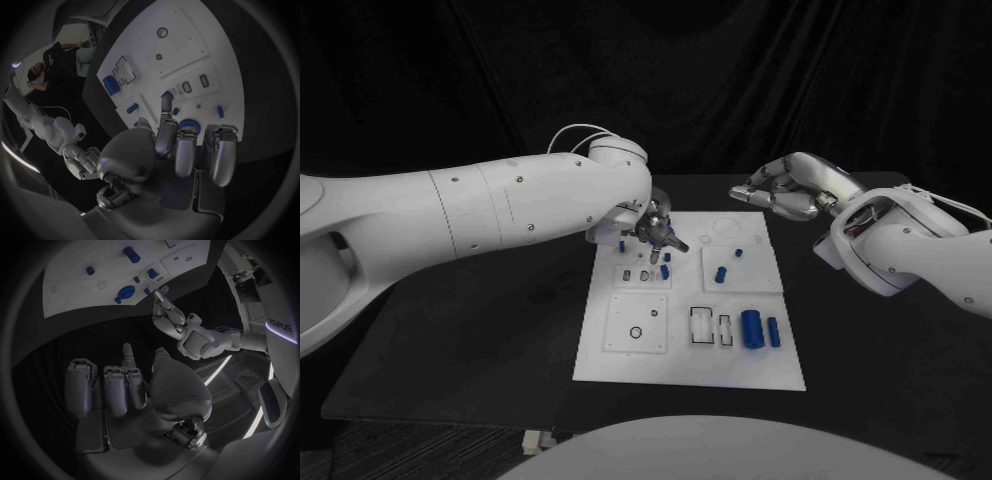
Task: Assemble the parts on the task board
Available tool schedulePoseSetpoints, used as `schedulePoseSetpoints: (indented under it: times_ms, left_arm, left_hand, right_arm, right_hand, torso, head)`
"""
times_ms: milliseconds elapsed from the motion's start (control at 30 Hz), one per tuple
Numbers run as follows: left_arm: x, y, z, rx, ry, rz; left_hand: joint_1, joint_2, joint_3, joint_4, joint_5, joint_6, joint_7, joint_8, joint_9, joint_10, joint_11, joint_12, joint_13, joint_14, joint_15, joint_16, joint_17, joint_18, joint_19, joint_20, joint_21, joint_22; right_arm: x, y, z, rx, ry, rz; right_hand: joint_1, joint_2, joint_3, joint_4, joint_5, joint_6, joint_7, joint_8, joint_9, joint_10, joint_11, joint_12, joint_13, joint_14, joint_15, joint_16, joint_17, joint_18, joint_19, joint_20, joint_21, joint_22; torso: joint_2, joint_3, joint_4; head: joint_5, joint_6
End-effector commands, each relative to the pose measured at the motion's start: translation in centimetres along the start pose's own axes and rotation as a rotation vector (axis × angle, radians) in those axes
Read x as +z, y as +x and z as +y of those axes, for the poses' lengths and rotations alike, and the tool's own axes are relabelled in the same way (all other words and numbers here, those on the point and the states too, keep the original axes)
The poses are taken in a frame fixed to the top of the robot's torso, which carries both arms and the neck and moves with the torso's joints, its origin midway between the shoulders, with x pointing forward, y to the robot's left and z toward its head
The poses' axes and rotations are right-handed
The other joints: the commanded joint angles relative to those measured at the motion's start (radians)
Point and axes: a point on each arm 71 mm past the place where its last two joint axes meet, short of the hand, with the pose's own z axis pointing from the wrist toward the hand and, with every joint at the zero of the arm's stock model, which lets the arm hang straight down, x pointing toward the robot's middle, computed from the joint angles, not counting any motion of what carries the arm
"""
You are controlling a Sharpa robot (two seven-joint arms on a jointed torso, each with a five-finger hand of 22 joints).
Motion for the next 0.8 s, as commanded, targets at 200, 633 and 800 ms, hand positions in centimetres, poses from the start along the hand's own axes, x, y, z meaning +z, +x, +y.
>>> schedulePoseSetpoints:
  times_ms: [200,633,800]
  left_arm:
    - [0.4,0.3,0.9,-0.007,-0.061,0.008]
    - [1.4,0.7,0.8,-0.033,-0.047,0.002]
    - [1.8,0.9,0.8,-0.044,-0.039,-0.001]
  left_hand:
    - [0.01,-0.007,0.008,-0.001,0.009,0.002,-0.003,0.002,0.006,0.111,-0.014,0.27,0.263,0.104,-0.007,0.003,0.263,-0.011,0.07,-0.007,0.005,0.224]
    - [0.027,-0.012,0.022,-0.004,0.026,-0.005,-0.004,-0.011,0.025,0.111,-0.016,0.27,0.263,0.104,-0.01,0.003,0.263,-0.008,0.059,-0.011,-0.001,0.212]
    - [0.032,-0.013,0.026,-0.005,0.029,-0.007,-0.004,-0.015,0.03,0.111,-0.016,0.27,0.263,0.104,-0.01,0.003,0.263,-0.007,0.058,-0.012,-0.002,0.21]
  right_arm:
    - [-0.1,0.6,-0.4,0.002,0.034,0.031]
    - [-0.1,0.9,-0.5,0.002,0.041,0.043]
    - [-0.1,1.0,-0.5,0.002,0.042,0.047]
  right_hand:
    - [0.01,0.0,-0.007,0.001,0.007,0.001,0.001,0.005,0.001,0.104,0.006,0.004,0.263,0.102,0.008,0.003,0.263,-0.01,0.034,0.007,-0.005,0.214]
    - [0.014,0.0,-0.009,0.001,0.011,0.0,0.001,0.005,0.001,0.104,0.006,0.004,0.263,0.102,0.008,0.003,0.263,-0.009,0.032,0.007,-0.007,0.213]
    - [0.016,0.0,-0.01,0.001,0.014,0.0,0.001,0.005,0.001,0.104,0.006,0.004,0.263,0.102,0.008,0.003,0.263,-0.008,0.031,0.007,-0.01,0.212]
  torso:
    - [-0.002,0.0003,0.0001]
    - [-0.005,0.0012,0.0009]
    - [-0.005,0.0011,-0.0003]
  head:
    - [0.002,0.0]
    - [-0.002,0.0]
    - [-0.002,0.0]
